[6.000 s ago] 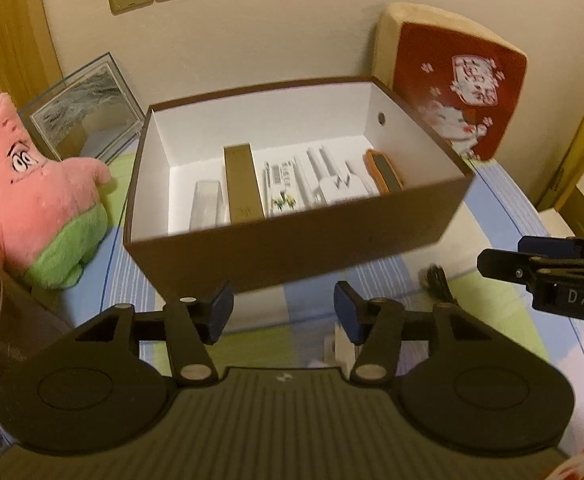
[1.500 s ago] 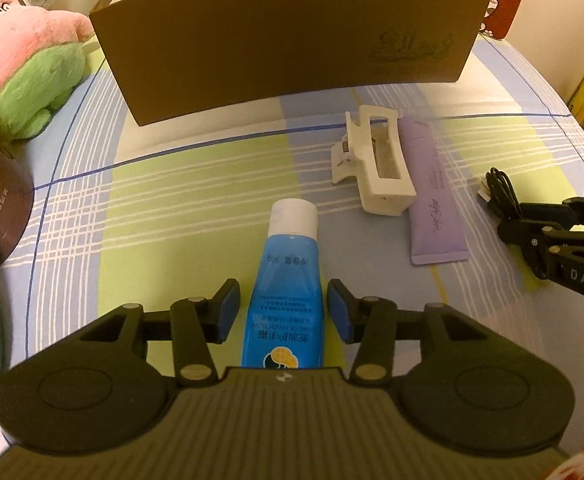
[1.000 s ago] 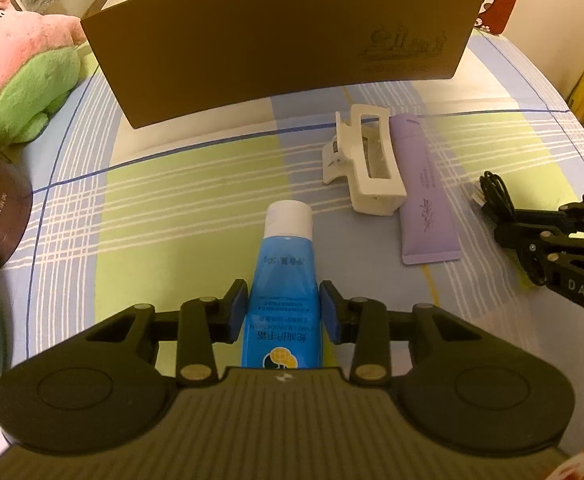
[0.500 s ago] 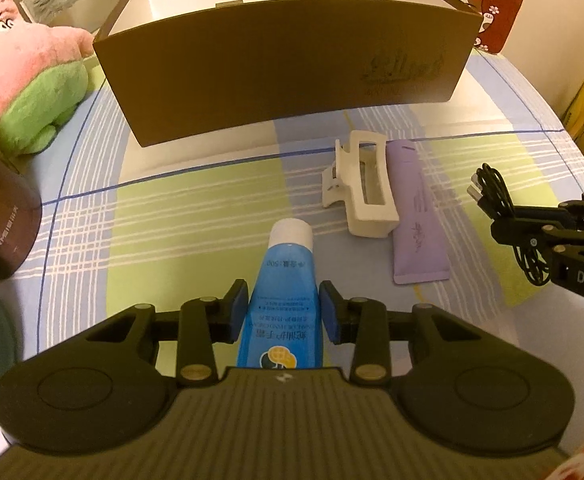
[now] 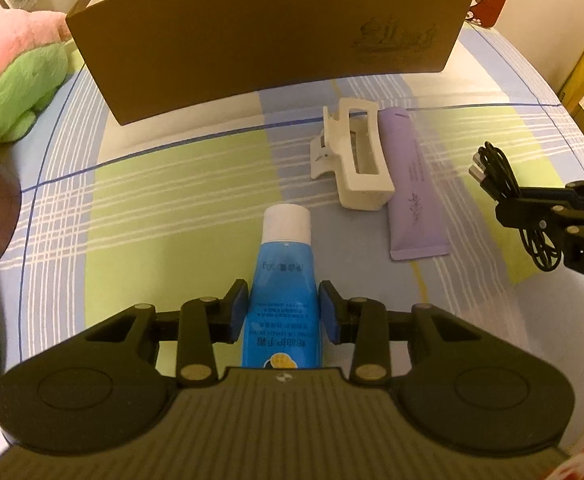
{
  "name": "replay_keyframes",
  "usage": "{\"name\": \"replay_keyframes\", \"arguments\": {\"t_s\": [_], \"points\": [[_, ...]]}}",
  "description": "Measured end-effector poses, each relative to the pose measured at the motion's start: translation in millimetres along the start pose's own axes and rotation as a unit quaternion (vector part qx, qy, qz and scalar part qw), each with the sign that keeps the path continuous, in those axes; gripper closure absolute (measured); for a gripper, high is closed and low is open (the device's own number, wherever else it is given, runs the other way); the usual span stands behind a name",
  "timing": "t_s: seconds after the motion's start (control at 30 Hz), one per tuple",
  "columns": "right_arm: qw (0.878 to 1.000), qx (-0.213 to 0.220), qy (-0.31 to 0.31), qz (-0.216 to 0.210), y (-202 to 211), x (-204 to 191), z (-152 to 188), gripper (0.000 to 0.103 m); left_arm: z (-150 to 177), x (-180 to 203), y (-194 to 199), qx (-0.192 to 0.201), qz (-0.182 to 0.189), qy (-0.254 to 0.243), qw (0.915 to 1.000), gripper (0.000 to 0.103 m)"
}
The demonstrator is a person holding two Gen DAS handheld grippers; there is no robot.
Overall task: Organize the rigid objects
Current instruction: 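Lift the blue tube and black cable and carry both over the brown box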
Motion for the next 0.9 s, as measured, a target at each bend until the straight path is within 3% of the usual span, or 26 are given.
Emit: {"name": "replay_keyframes", "arguments": {"t_s": [0.47, 0.9], "points": [[1.0, 0.019, 0.011, -0.002, 9.1, -3.7, -13.0, 0.092, -19.8, -7.2, 25.6, 0.046, -0.001, 0.009, 0.9989, 0.07], [0.999, 0.049, 0.018, 0.002, 25.2, -0.9, -47.6, 0.092, -48.4, -17.4, 62.0, 0.098, 0.005, 0.024, 0.9949, 0.07]]}}
Point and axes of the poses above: each gripper's, at about its wrist camera, not at the fingertips, and y roughly against the way its jaws point, x to its right, z to its underside, the point moved 3 cm from there along -y, roughly the way its jaws point, and after that the axes turned 13 degrees about -z, right-handed, at the moved point
